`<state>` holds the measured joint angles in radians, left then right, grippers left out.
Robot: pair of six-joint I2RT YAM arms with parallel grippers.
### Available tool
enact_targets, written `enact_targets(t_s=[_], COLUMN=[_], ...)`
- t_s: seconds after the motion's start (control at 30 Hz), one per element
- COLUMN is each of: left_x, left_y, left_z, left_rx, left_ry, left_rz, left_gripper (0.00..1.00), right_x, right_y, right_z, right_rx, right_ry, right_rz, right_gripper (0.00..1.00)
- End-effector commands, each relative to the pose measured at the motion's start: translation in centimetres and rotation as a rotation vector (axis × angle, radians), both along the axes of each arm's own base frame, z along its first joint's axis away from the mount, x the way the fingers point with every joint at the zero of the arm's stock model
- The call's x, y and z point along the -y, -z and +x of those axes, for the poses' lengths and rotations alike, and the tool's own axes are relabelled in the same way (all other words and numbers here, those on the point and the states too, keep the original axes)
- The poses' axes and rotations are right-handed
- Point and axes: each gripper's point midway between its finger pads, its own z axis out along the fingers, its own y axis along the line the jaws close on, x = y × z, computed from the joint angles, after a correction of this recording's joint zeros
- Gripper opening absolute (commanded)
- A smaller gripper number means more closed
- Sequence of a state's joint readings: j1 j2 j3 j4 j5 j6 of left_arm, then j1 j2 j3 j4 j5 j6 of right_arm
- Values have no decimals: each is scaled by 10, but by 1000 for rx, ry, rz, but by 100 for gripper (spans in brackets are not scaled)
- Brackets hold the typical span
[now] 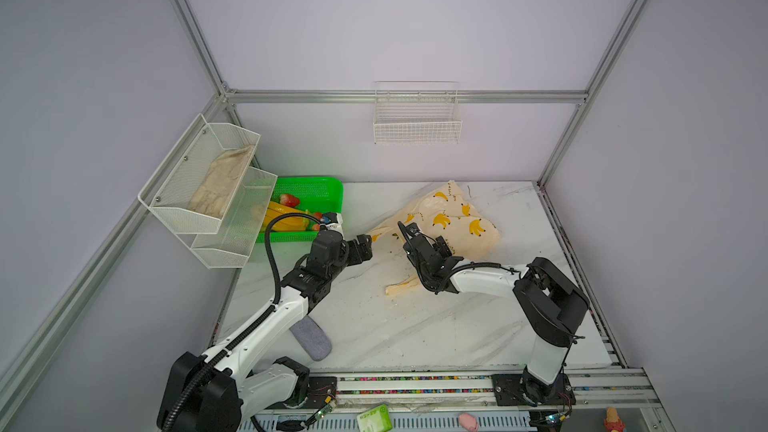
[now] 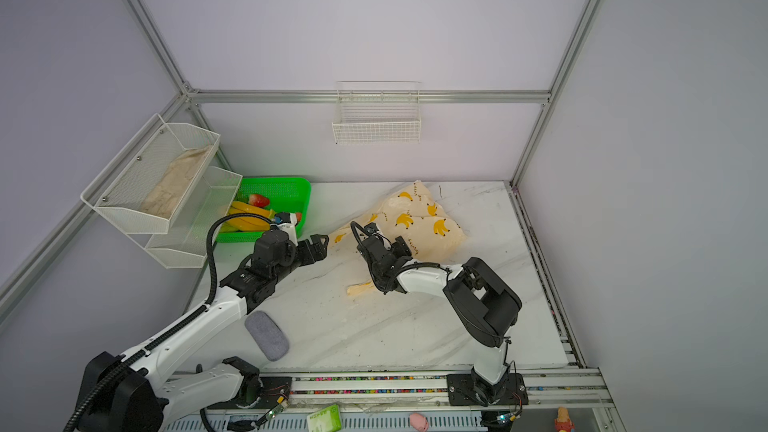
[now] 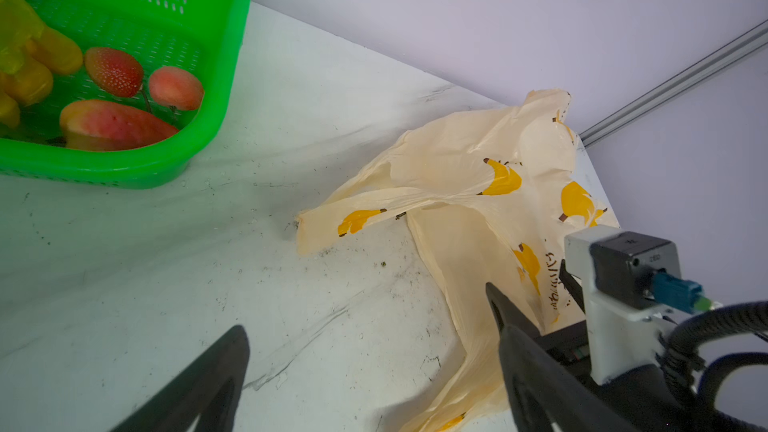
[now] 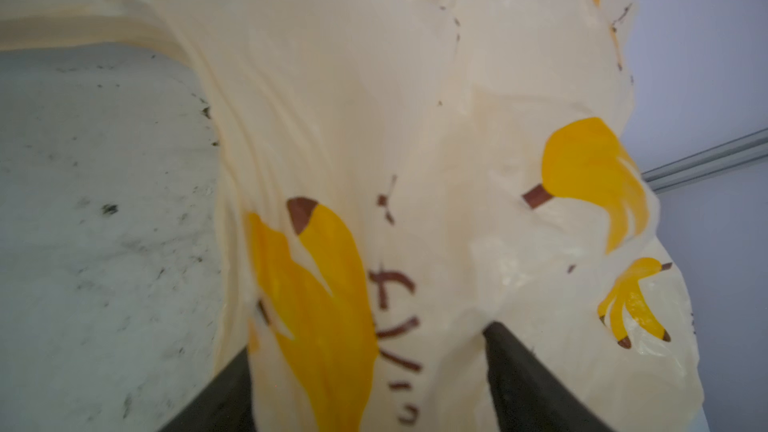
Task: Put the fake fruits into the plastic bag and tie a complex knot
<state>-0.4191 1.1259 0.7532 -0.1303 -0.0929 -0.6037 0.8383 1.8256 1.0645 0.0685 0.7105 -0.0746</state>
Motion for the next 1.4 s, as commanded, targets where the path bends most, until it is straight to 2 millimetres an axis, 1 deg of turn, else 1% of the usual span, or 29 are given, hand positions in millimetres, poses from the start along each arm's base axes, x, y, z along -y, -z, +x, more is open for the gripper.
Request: enact_targets(t_s=[0.0, 0.03, 0.1, 0.17, 0.2, 0.23, 0.27, 0.37, 0.4, 0.5, 0.57, 0.67, 0.77, 0.87, 0.93, 1.0, 1.03, 1.13, 1.2, 1.27, 1.37], left_x=[-1, 0, 0, 3, 6, 10, 18, 50, 60, 82, 95, 119, 138, 145, 142, 133, 130, 133, 136, 138, 140], left_y=[8, 9, 7, 1, -5, -11, -18, -41, -45, -55, -60, -65, -55, -37, -24, -17, -4, 9, 20, 27, 30], left_z=[-5, -4, -2, -1, 0, 0, -2, -10, -13, -20, -22, -27, -27, -19, -11, 2, 9, 16, 22, 28, 33], left_rx=[1, -1, 5, 33, 62, 96, 142, 322, 376, 486, 516, 542, 519, 484, 460, 441, 417, 419, 406, 401, 402], left_ry=[39, 41, 36, 39, 51, 65, 93, 227, 272, 351, 395, 472, 509, 505, 472, 377, 336, 329, 328, 313, 299], left_rz=[44, 46, 44, 54, 72, 93, 125, 280, 339, 465, 507, 515, 523, 551, 589, 617, 640, 678, 703, 720, 719], left_gripper=[92, 92, 92, 91, 91, 91, 91, 91, 91, 93, 95, 99, 100, 100, 100, 99, 98, 95, 91, 86, 69], right_x=[11, 12, 16, 21, 23, 25, 28, 32, 32, 34, 35, 31, 27, 24, 22, 21, 22, 25, 26, 25, 31], right_y=[-38, -42, -50, -57, -62, -64, -67, -71, -73, -82, -90, -98, -98, -95, -97, -99, -102, -107, -110, -112, -111], right_z=[9, 8, 6, 4, 3, 2, 1, -6, -9, -16, -17, -19, -18, -18, -18, -18, -19, -20, -23, -25, -26], right_rx=[122, 126, 114, 80, 55, 24, -16, -123, -151, -205, -220, -238, -257, -268, -271, -274, -271, -263, -265, -270, -274], right_ry=[82, 78, 67, 53, 33, 18, 1, -52, -70, -101, -113, -141, -148, -155, -161, -167, -168, -173, -185, -196, -184], right_rz=[-26, -23, -8, 49, 94, 131, 181, 312, 348, 420, 465, 531, 563, 576, 586, 590, 591, 585, 585, 584, 553], right_gripper=[46, 39, 23, 7, 2, 0, 0, 0, 0, 0, 0, 0, 0, 0, 0, 0, 0, 0, 0, 0, 0])
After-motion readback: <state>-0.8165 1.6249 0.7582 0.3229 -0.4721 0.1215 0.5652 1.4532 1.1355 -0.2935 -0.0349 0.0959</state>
